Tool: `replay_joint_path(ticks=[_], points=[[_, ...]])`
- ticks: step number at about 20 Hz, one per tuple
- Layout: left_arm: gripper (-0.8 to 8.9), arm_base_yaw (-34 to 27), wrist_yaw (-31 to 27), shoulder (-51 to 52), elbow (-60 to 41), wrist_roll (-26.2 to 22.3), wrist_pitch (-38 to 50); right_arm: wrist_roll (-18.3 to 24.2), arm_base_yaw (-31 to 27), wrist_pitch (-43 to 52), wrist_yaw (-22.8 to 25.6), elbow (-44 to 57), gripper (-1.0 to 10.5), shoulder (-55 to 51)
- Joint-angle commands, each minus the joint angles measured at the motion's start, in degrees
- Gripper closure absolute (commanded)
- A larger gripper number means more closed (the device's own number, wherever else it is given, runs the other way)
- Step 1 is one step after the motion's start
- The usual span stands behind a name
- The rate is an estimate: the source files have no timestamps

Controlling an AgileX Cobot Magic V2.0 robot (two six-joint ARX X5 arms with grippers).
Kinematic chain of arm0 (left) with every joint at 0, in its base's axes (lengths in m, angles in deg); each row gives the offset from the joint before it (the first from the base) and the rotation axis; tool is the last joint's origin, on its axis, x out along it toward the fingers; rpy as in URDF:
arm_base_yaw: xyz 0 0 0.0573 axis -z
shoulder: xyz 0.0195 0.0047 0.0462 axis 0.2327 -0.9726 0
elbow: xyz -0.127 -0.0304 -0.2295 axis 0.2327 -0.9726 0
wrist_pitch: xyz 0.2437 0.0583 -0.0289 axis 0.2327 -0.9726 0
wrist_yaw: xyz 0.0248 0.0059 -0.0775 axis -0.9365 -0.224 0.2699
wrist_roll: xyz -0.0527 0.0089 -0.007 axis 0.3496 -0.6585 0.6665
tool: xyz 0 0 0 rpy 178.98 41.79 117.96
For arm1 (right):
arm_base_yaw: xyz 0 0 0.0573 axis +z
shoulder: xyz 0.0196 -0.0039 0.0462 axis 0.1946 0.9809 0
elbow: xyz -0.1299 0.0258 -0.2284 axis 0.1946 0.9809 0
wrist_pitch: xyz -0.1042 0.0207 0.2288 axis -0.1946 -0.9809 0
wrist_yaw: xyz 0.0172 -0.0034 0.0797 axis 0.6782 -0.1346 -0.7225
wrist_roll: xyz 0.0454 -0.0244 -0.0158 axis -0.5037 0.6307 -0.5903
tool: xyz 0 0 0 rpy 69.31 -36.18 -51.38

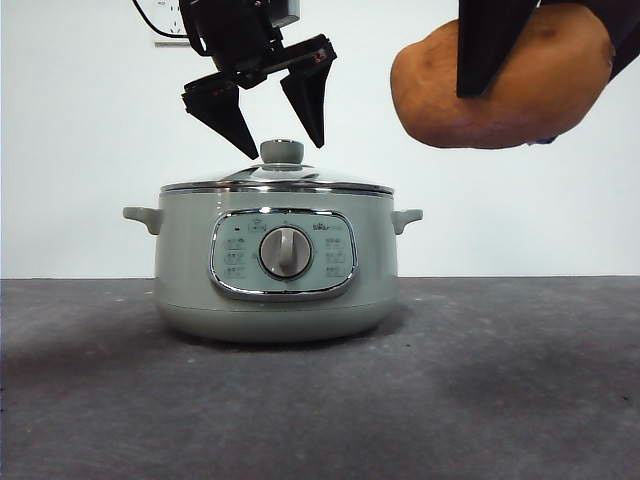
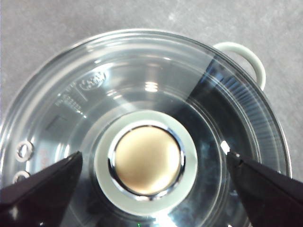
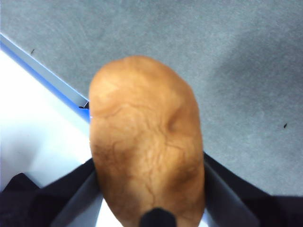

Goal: Pick up the potato,open the lid,put the potato in the pot,close the lid

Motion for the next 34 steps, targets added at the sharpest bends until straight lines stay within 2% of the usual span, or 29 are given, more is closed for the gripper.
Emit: replay_joint_path(ticks=[1, 2, 11, 13, 16, 20, 24, 34], points=[[3.27, 0.0, 0.0, -0.9, 0.0, 0.6, 0.7, -0.6, 0.1, 0.2, 0.1, 0.1, 9.5, 0.1], [3.82, 0.0, 0.0, -0.9, 0.0, 0.6, 0.1, -0.6, 0.1, 0.2, 0.1, 0.1, 9.5, 0.1], [4.72, 0.0, 0.0, -1.6, 0.0, 0.8, -1.0, -0.6, 0.1, 0.2, 0.1, 0.1, 9.5, 0.1], [5.82, 0.0, 0.0, -1.9, 0.0, 0.9, -0.5, -0.6, 0.1, 0.2, 0.1, 0.1, 9.5, 0.1], [8.16, 0.0, 0.0, -1.9, 0.0, 0.8, 0.1, -0.6, 0.1, 0.2, 0.1, 0.1, 9.5, 0.1], [8.22, 0.0, -1.1, -1.9, 0.0, 0.7, 0.8, -0.6, 0.1, 0.3, 0.1, 0.1, 9.5, 0.1], [8.22, -0.1, -0.9, -1.7, 2.2, 0.7, 0.7, -0.7, 0.1, 0.4, 3.7, 0.1, 9.5, 0.1], [8.22, -1.4, -0.9, -0.9, 18.9, -0.2, -8.8, -6.9, -1.2, 7.9, 4.3, -3.2, 9.5, 1.0]])
